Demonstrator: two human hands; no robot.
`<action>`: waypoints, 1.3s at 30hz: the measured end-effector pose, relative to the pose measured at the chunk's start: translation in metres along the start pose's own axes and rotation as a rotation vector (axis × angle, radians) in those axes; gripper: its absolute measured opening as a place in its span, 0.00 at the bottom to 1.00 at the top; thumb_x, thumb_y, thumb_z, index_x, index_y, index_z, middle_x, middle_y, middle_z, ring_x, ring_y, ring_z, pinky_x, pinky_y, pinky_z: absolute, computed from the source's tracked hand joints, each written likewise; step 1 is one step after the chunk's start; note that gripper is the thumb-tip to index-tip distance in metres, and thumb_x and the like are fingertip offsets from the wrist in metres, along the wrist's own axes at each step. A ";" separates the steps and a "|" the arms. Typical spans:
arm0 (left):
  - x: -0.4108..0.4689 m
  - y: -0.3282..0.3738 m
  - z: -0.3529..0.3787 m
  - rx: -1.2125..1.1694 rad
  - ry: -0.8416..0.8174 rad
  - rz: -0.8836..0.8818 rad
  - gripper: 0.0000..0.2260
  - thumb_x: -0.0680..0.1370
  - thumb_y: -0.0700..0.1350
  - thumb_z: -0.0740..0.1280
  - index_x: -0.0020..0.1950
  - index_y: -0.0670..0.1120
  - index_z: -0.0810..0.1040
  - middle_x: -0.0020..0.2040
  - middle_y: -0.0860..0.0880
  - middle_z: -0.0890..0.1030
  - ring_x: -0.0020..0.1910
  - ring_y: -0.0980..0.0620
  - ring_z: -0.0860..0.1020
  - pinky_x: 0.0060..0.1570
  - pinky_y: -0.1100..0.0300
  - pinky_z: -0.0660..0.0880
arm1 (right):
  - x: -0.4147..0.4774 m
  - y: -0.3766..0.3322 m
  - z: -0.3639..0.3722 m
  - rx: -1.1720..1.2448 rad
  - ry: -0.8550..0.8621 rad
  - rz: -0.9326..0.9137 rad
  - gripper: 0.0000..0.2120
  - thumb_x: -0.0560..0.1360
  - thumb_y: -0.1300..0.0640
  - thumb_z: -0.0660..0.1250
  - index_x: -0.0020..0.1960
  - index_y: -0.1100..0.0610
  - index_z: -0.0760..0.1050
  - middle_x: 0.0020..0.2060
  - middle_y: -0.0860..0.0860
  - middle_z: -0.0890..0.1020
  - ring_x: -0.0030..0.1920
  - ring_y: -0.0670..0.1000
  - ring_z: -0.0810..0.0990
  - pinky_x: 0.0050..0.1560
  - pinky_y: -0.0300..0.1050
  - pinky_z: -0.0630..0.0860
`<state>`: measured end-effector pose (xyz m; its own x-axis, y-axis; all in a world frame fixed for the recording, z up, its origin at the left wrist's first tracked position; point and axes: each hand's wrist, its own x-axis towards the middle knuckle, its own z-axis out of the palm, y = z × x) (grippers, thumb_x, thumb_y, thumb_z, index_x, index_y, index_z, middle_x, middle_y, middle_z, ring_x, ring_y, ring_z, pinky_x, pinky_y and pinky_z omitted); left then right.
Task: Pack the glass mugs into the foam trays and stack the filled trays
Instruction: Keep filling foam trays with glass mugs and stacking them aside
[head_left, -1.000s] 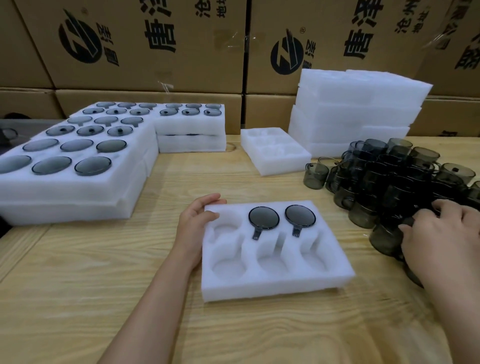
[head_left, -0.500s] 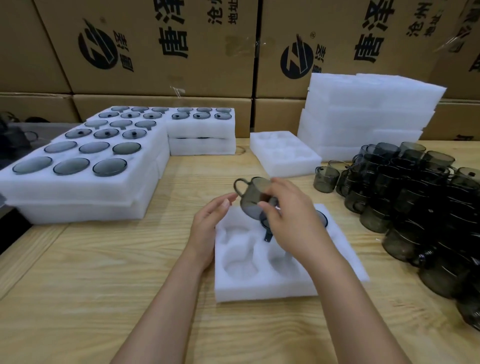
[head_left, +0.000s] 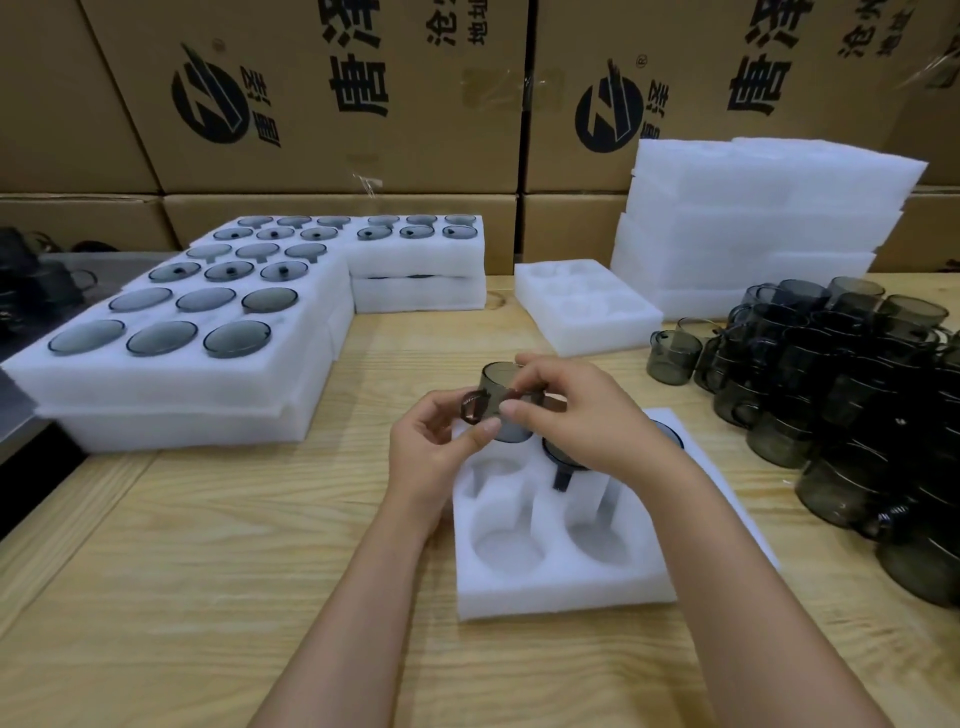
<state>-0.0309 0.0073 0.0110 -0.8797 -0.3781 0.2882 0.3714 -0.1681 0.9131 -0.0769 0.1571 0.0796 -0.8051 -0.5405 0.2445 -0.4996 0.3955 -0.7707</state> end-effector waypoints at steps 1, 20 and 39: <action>0.000 0.000 0.001 0.031 -0.006 0.021 0.16 0.62 0.40 0.78 0.47 0.45 0.81 0.43 0.49 0.82 0.48 0.49 0.79 0.52 0.54 0.77 | 0.000 0.000 0.000 0.015 -0.010 0.004 0.05 0.70 0.51 0.71 0.38 0.47 0.76 0.49 0.38 0.77 0.62 0.40 0.72 0.56 0.38 0.72; 0.006 0.009 -0.015 -0.007 -0.207 -0.189 0.16 0.71 0.47 0.67 0.55 0.41 0.78 0.50 0.42 0.82 0.51 0.45 0.79 0.54 0.48 0.74 | -0.001 0.001 0.000 0.093 -0.242 -0.013 0.17 0.73 0.58 0.70 0.59 0.46 0.71 0.56 0.41 0.77 0.59 0.44 0.75 0.62 0.48 0.73; 0.005 0.010 -0.016 -0.048 -0.258 -0.292 0.32 0.68 0.38 0.65 0.72 0.50 0.66 0.63 0.40 0.77 0.64 0.40 0.74 0.66 0.46 0.69 | 0.023 -0.019 0.033 -0.025 -0.114 0.049 0.20 0.79 0.39 0.53 0.65 0.49 0.68 0.61 0.47 0.74 0.61 0.47 0.71 0.62 0.46 0.67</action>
<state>-0.0271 -0.0109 0.0171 -0.9939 -0.0679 0.0865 0.1022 -0.2791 0.9548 -0.0757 0.1127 0.0808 -0.7877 -0.6004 0.1376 -0.4698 0.4411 -0.7647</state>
